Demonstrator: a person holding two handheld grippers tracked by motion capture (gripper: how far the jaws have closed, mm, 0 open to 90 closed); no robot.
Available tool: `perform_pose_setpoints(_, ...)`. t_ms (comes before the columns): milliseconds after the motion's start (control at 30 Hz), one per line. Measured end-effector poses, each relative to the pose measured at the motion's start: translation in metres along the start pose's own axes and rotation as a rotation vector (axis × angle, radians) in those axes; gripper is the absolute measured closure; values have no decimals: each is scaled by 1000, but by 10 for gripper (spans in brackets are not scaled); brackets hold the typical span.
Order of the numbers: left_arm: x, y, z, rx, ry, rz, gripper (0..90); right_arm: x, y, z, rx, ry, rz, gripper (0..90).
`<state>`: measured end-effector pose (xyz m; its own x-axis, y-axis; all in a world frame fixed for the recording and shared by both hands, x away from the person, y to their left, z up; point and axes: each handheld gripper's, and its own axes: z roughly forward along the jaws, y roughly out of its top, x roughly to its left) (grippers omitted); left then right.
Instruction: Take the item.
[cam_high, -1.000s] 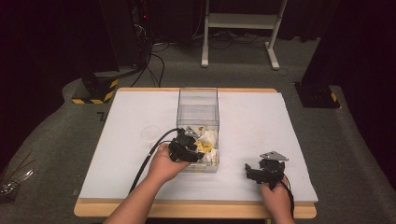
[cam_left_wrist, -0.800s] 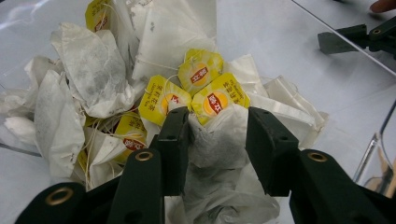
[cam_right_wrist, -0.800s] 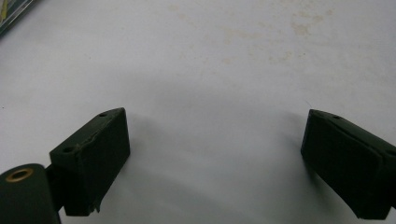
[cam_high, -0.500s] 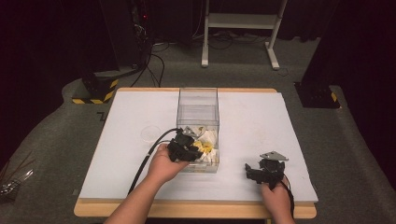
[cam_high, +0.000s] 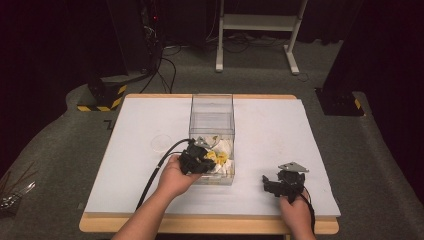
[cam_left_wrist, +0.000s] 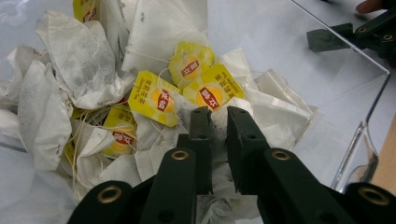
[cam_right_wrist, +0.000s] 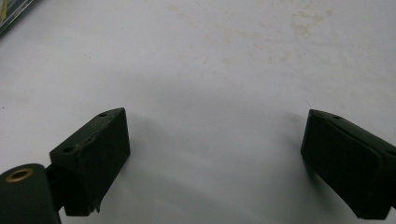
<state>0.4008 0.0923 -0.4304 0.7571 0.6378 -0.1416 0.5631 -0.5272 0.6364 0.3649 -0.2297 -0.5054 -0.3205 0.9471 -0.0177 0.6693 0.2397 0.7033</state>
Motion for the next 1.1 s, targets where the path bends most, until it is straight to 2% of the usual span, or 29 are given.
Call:
perform_pose_setpoints(300,-2,-3,-2,-33,17,5,840,0,0,0,0,0,0,78)
perform_pose_setpoints(567,0,-6,-5,-79,7,-8,844,0,0,0,0,0,0,78)
perform_pose_setpoints(833,1,-11,-12,-146,5,-15,845,0,0,0,0,0,0,78)
perform_pose_setpoints(1100,1,-15,-19,-191,11,-21,845,0,0,0,0,0,0,78)
